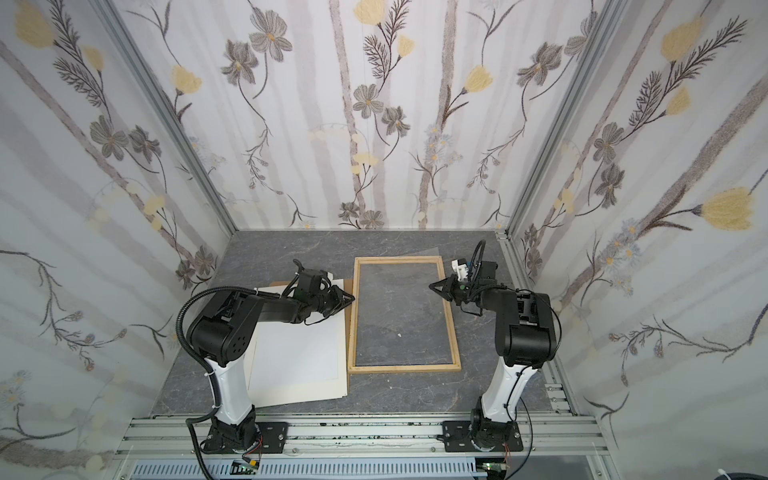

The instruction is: Put the photo into the frame

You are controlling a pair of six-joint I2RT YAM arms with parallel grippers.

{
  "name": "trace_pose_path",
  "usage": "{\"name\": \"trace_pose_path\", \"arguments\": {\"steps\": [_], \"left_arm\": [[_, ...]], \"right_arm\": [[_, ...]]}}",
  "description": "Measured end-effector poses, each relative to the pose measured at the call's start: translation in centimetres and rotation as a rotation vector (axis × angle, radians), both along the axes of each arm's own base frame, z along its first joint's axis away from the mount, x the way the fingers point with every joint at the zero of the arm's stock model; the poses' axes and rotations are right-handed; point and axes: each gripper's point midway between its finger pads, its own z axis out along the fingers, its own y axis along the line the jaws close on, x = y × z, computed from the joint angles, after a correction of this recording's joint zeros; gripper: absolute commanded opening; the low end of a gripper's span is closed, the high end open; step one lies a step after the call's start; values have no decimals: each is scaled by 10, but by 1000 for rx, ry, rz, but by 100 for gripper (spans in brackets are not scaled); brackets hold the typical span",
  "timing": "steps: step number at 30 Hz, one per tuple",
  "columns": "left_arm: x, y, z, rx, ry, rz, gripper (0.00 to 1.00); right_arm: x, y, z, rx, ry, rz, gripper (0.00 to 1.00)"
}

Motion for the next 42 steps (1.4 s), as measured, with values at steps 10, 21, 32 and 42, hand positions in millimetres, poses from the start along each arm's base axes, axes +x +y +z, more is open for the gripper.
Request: {"name": "trace_pose_path", "arguments": {"steps": [10, 21, 32, 42], "left_arm": [[0, 0, 0, -4, -3, 1, 23], [1, -1, 0, -8, -9, 1, 23], [1, -3, -1, -14, -15, -2, 23], [2, -4, -1, -16, -19, -4, 23]], "right_arm": [[0, -1, -6, -7, 11, -4, 0], [0, -3, -13, -18, 21, -7, 0], [1, -1, -19, -36, 22, -6, 0], [3, -2, -19, -59, 11, -2, 0]]}}
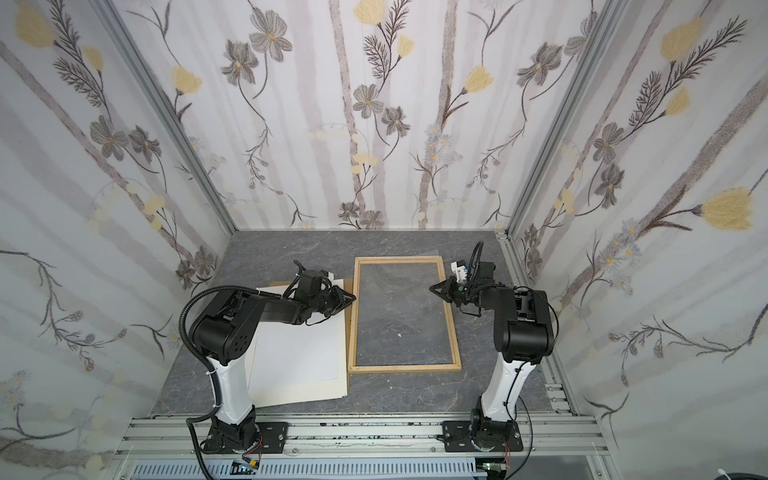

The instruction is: Put the photo into the frame

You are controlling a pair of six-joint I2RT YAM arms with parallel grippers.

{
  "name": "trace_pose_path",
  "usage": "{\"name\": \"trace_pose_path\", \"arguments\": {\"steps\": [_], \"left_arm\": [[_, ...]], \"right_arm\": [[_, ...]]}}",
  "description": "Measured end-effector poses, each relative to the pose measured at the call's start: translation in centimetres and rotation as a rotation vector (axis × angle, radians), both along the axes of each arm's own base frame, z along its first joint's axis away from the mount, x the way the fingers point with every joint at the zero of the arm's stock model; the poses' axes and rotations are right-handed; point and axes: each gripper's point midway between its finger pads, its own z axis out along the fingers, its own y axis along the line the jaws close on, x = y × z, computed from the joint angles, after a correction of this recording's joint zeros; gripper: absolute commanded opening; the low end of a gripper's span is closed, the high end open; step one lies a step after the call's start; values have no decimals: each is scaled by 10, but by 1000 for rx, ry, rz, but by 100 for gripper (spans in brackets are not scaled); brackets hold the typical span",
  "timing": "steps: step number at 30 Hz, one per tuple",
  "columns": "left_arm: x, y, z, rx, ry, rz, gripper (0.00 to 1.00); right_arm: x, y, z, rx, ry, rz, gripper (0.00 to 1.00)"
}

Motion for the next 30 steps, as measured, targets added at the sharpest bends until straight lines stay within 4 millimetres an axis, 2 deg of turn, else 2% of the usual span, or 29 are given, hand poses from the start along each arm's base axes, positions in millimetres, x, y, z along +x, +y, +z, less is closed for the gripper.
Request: {"name": "trace_pose_path", "arguments": {"steps": [21, 30], "left_arm": [[0, 0, -1, -2, -6, 4, 23], [0, -1, 0, -1, -11, 5, 23]], "right_arm": [[2, 3, -16, 19, 62, -37, 0], [1, 3, -8, -16, 66, -58, 0]]}}
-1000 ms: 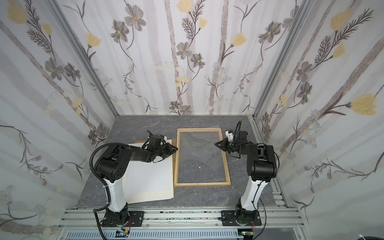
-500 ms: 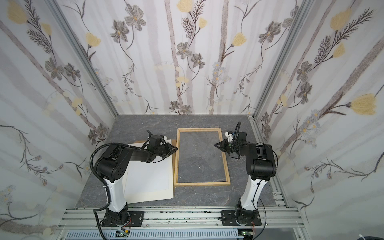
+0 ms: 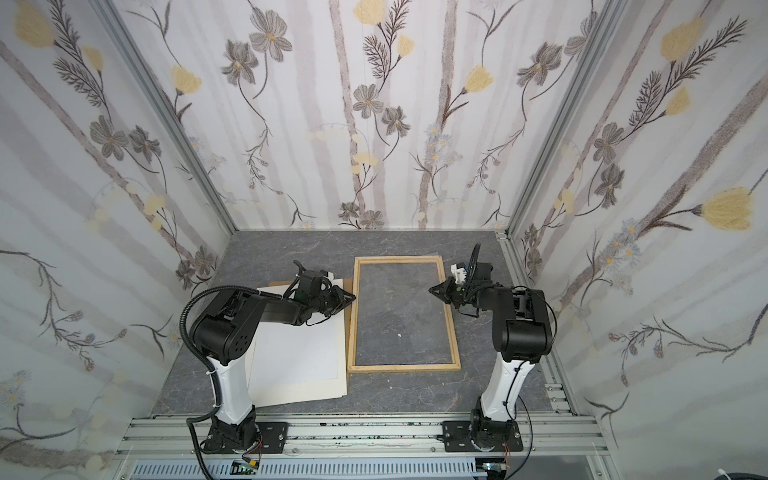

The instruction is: Put the photo into the frame

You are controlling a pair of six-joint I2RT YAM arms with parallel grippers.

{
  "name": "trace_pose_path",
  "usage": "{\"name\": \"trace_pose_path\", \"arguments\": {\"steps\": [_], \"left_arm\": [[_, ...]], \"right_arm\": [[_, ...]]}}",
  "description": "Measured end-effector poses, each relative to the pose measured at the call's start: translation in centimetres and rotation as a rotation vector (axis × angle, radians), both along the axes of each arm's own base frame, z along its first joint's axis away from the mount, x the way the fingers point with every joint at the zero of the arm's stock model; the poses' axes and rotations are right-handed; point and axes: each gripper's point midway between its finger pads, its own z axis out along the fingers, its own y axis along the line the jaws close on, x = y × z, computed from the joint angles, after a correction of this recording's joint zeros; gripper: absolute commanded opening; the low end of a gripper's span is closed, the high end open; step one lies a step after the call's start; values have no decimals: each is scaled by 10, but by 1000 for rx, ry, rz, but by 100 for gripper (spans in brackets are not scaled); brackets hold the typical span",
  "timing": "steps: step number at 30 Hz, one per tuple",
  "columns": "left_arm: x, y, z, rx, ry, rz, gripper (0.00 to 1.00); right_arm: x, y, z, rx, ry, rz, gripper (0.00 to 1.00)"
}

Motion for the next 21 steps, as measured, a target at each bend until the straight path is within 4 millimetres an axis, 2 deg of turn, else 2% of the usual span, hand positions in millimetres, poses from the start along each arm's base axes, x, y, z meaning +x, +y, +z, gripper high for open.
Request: {"name": "trace_pose_path", "arguments": {"steps": [21], "left_arm": [[2, 5, -1, -5, -20, 37, 23]], "right_arm": [[-6, 5, -15, -111, 27, -48, 0]]}}
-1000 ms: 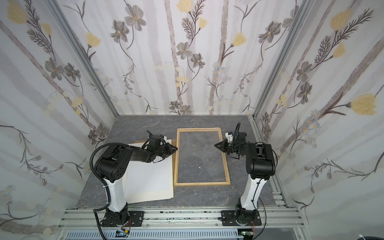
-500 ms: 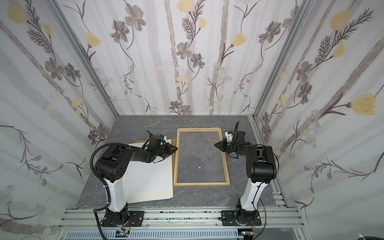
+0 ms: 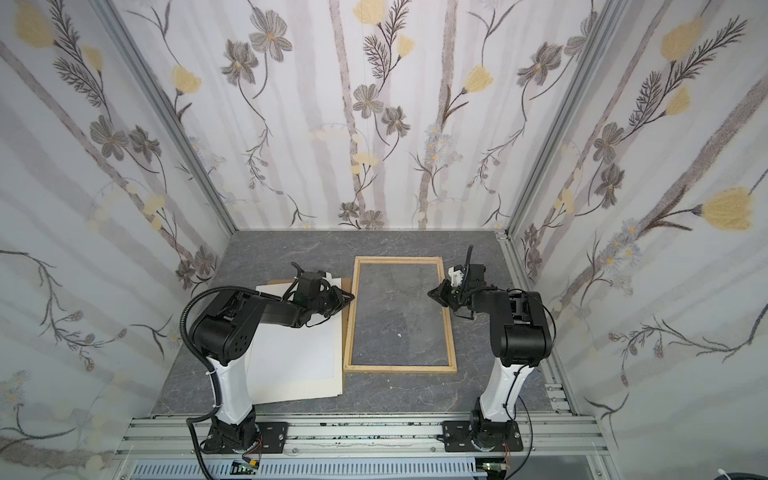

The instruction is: Put the photo into the frame

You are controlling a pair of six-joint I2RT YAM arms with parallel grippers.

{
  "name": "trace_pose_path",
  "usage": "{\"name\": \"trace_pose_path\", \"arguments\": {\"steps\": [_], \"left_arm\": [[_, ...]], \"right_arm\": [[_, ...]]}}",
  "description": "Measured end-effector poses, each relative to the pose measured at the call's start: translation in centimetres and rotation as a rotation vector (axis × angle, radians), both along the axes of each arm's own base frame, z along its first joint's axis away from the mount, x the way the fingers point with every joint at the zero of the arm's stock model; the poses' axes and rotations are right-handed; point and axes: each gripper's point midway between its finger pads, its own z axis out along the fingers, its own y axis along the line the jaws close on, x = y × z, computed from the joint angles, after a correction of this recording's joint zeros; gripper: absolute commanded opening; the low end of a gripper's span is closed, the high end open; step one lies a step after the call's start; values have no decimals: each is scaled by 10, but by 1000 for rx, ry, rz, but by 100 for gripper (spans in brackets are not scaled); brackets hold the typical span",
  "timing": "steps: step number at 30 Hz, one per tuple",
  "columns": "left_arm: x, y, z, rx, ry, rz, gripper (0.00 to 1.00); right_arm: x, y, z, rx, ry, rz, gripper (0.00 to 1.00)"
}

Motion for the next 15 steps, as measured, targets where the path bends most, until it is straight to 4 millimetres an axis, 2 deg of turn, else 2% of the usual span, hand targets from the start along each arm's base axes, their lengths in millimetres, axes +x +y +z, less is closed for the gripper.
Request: {"name": "trace_pose_path", "arguments": {"steps": [15], "left_arm": [[-1, 2, 0, -13, -12, 29, 23]], "right_arm": [[-6, 4, 11, -54, -26, 0, 0]]}}
